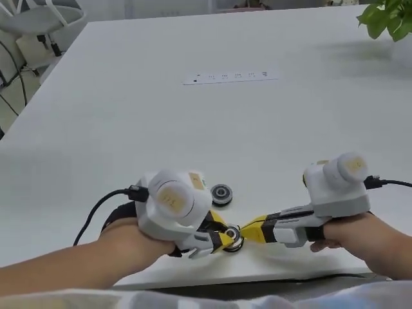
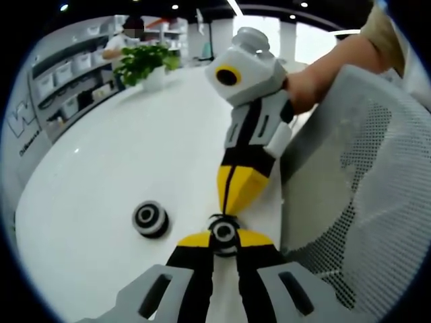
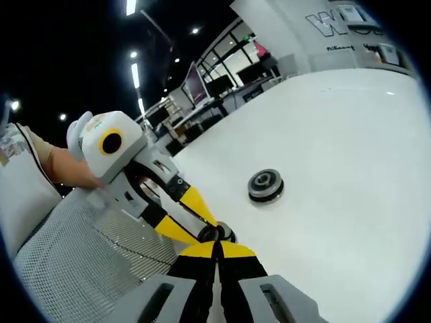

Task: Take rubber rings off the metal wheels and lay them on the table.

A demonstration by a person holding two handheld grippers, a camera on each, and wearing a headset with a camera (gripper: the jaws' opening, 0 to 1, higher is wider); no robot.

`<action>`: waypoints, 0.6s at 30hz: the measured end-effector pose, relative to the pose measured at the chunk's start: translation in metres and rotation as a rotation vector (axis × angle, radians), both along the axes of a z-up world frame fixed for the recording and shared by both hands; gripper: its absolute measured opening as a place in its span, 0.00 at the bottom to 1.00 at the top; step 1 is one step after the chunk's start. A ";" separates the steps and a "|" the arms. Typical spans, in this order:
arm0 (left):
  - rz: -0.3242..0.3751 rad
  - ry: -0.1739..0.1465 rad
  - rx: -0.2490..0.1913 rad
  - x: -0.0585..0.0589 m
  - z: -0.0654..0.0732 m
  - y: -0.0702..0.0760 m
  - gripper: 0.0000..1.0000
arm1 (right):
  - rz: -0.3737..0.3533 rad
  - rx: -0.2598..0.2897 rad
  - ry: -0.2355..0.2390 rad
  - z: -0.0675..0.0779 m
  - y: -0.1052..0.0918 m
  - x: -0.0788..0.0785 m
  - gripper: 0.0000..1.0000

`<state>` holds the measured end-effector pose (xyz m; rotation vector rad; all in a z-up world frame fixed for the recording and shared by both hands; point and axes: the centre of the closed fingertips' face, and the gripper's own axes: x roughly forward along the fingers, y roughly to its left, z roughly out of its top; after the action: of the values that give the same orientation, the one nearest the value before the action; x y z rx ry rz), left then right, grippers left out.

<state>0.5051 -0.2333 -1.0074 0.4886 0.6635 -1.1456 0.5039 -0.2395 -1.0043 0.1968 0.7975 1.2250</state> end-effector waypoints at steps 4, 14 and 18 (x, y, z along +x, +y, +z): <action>-0.002 0.001 0.003 0.000 0.000 0.000 0.12 | -0.005 0.013 0.017 0.001 0.001 0.000 0.00; 0.000 0.002 0.005 0.000 0.000 0.000 0.12 | 0.014 0.030 0.023 0.004 0.005 -0.004 0.00; 0.000 0.002 0.004 0.000 0.000 0.000 0.12 | 0.038 0.053 0.024 0.008 0.009 -0.007 0.00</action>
<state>0.5050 -0.2336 -1.0076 0.4912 0.6677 -1.1452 0.4968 -0.2304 -0.9964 0.2410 0.7927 1.2824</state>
